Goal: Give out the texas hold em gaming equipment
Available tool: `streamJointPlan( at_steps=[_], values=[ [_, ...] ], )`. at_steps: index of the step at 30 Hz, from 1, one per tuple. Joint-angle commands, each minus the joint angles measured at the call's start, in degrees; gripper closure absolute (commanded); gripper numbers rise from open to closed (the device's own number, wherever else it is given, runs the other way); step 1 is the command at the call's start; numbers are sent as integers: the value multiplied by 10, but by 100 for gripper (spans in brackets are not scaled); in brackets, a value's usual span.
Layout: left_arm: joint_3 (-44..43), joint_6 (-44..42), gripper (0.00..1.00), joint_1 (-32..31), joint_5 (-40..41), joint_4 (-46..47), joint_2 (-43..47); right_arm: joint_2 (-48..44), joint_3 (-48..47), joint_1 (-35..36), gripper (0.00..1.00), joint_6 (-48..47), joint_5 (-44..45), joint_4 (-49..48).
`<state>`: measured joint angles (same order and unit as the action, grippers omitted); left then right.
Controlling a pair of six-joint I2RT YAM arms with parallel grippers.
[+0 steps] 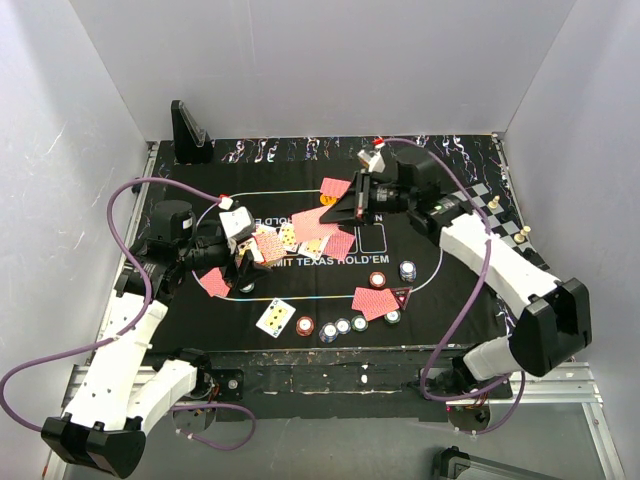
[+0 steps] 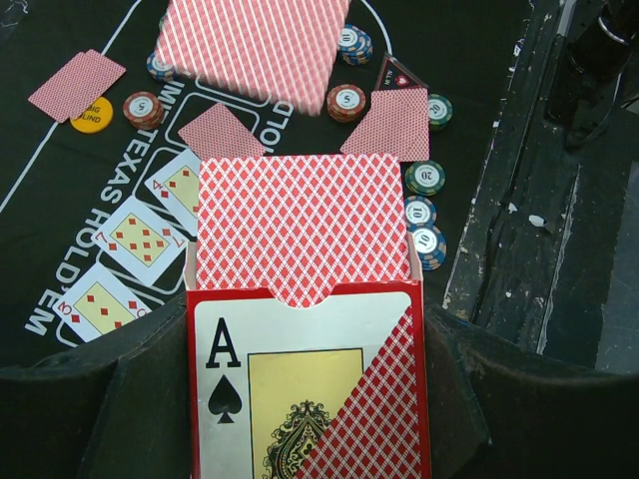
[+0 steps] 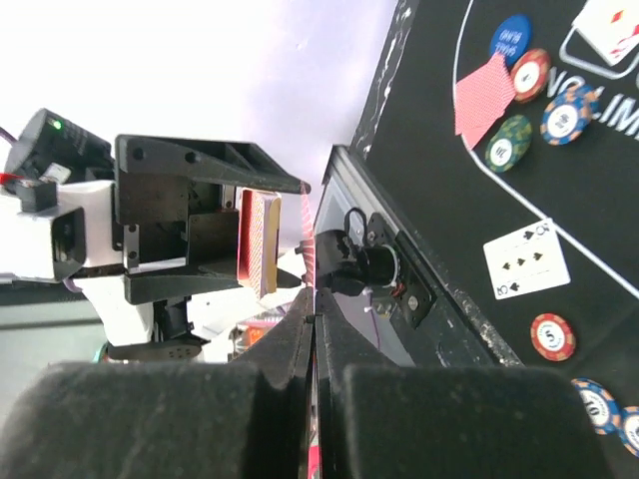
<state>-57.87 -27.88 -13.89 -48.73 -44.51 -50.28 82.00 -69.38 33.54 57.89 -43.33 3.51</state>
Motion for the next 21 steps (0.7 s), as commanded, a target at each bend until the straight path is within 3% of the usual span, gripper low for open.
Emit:
streamJointPlan(
  at_steps=[1, 6, 12, 18, 21],
  values=[
    [-15, -2, 100, 0, -19, 18, 12, -42, -2, -53, 99, -37, -18, 25],
    [-22, -8, 100, 0, -33, 6, 8, -29, -37, -127, 99, -155, 14, 149],
    [-21, -27, 100, 1, -49, -24, 3, 71, -101, -197, 99, -324, 67, 310],
    [-20, -36, 100, 1, -51, -34, 4, 223, -214, -206, 99, -474, 84, 451],
    [-22, -38, 100, 0, -52, -38, 5, 275, -254, -207, 99, -503, 87, 481]
  ],
)
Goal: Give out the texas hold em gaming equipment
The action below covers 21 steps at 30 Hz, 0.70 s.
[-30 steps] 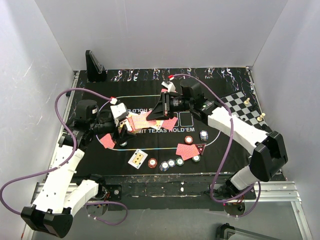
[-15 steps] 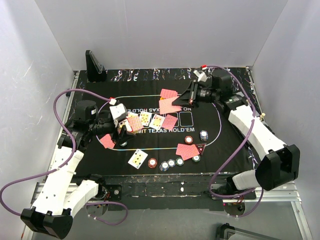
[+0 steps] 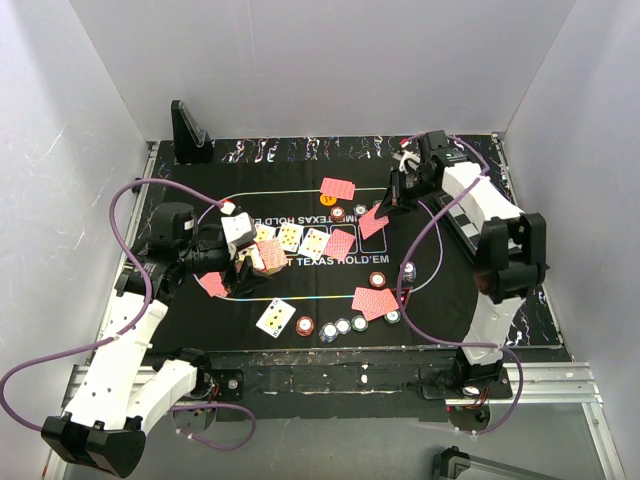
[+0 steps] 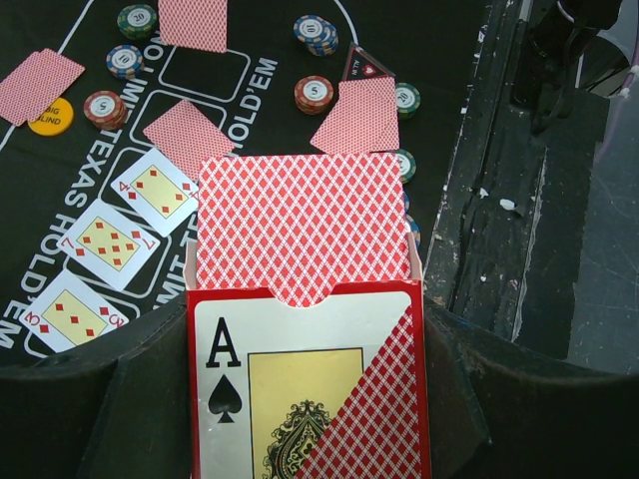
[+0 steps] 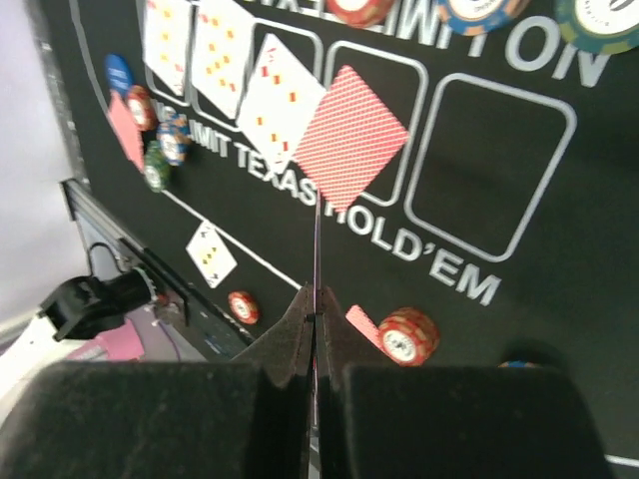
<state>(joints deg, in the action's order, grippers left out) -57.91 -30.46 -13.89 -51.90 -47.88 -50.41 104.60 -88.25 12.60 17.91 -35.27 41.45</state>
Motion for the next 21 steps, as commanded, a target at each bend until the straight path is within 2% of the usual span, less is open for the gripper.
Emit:
streamJointPlan(
  at_steps=[1, 4, 13, 18, 21],
  values=[
    [-19, -15, 100, 1, -22, -6, 7, 61, -74, 2, 99, -107, 12, 106],
    [-14, -21, 100, 1, -22, -11, 13, 89, -82, 6, 99, -117, 52, 115],
    [-12, -32, 100, 0, -22, -18, 15, 139, -77, 15, 99, -111, 92, 97],
    [-7, -39, 100, 1, -21, -25, 20, 115, -37, 15, 99, -96, 69, 37],
    [-8, -40, 100, 1, -21, -26, 20, 123, -44, 15, 99, -96, 70, 37]
  ],
)
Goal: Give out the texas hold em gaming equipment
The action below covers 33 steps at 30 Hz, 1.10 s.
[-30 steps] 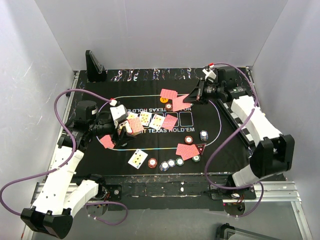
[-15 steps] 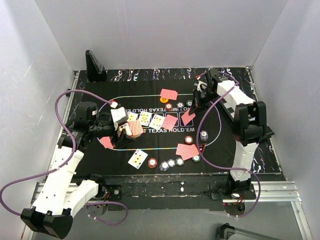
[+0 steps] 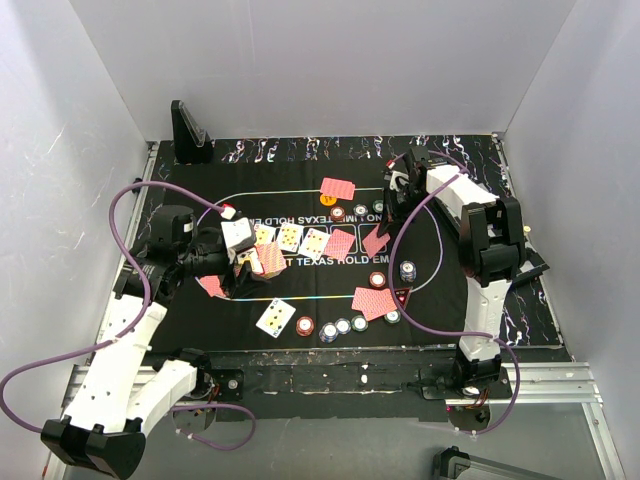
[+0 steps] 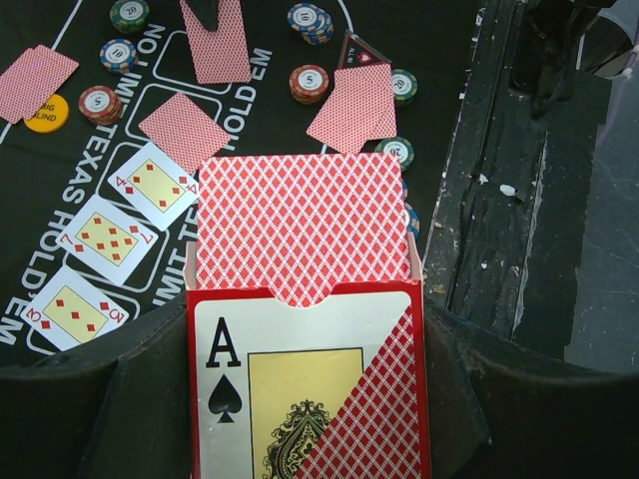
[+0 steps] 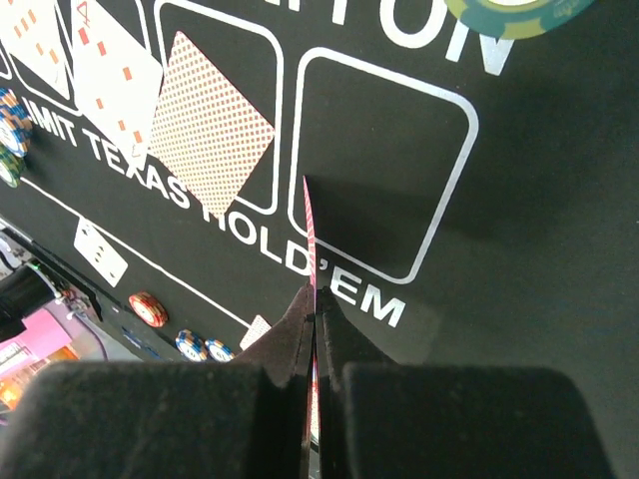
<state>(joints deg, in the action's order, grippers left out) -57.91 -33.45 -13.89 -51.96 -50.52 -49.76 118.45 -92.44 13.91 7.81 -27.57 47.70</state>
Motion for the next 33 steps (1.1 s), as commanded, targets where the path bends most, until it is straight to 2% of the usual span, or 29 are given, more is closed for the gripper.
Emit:
streamJointPlan(
  at_steps=[1, 6, 8, 9, 13, 17, 22, 25, 28, 31, 33],
  values=[
    [-10, -10, 100, 1, -21, 2, 13, -10, -6, 2, 99, 7, -6, -23],
    [-12, -10, 100, 0, -20, 0, 12, -1, 1, 1, 99, 35, 47, -37],
    [-12, -11, 100, 1, -19, -1, 13, 3, 2, 2, 94, 40, 72, -31],
    [-12, -11, 100, 1, -20, -2, 13, 4, 2, 2, 90, 40, 80, -29],
    [-14, -11, 100, 0, -25, -2, 10, 8, 5, 1, 62, 46, 110, -19],
    [-16, -9, 100, 0, -29, -2, 7, 3, 14, 2, 50, 55, 131, -18],
    [-20, -7, 100, 1, -32, -2, 3, -20, 15, 2, 47, 66, 180, -6],
    [-21, -2, 100, 0, -36, 1, 5, -55, 14, 5, 42, 74, 239, -2],
    [-19, 1, 100, 1, -37, 3, 7, -96, 3, 16, 41, 81, 259, 5],
    [-19, 5, 100, 1, -36, 8, 6, -157, 4, 51, 41, 88, 236, 3],
    [-19, 8, 100, 0, -36, 10, 5, -199, 9, 92, 41, 95, 180, -10]
  ],
)
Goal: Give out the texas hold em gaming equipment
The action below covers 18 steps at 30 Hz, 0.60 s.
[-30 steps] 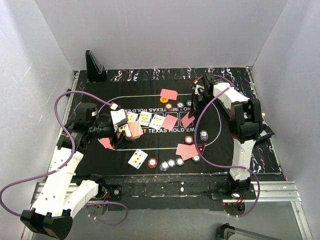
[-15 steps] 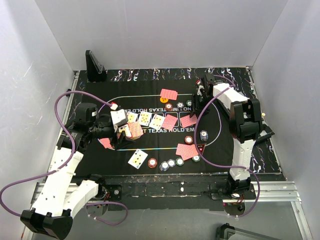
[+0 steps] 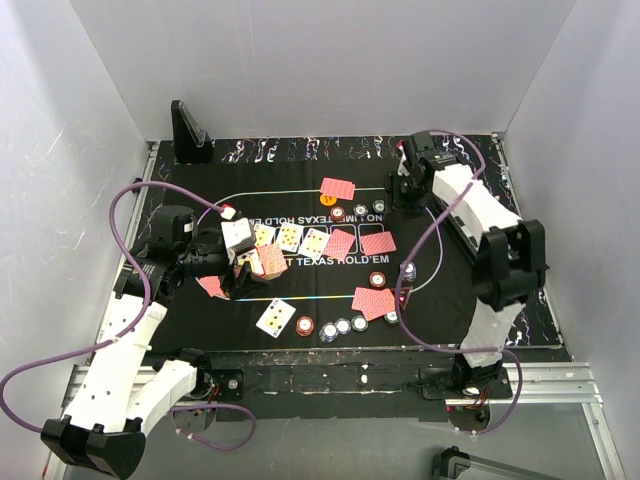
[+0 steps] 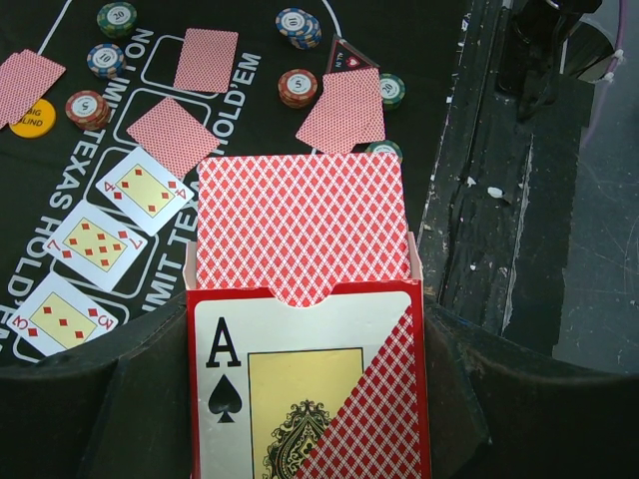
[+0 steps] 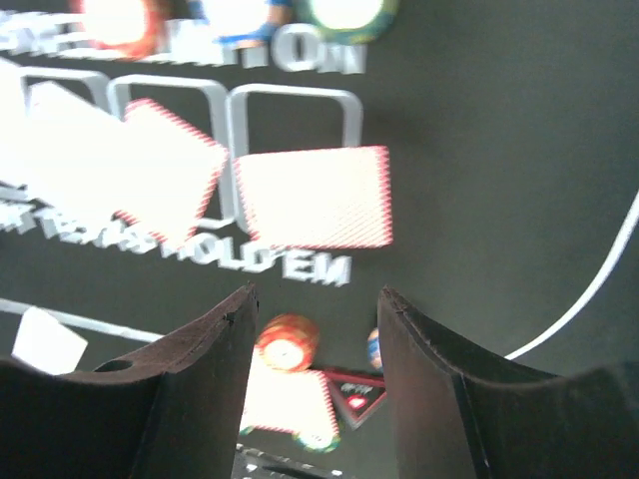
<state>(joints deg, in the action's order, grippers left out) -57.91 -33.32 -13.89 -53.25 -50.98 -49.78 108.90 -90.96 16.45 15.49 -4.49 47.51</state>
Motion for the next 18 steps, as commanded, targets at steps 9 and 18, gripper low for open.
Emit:
streamJointPlan(
  at_steps=[9, 18],
  values=[
    [-33, 17, 100, 0, -14, 26, -5, -136, -42, 272, 44, 44, -43, 15],
    [-33, 26, 100, 0, -11, 35, -8, -128, -81, 378, 48, 65, 1, 22]
  ],
)
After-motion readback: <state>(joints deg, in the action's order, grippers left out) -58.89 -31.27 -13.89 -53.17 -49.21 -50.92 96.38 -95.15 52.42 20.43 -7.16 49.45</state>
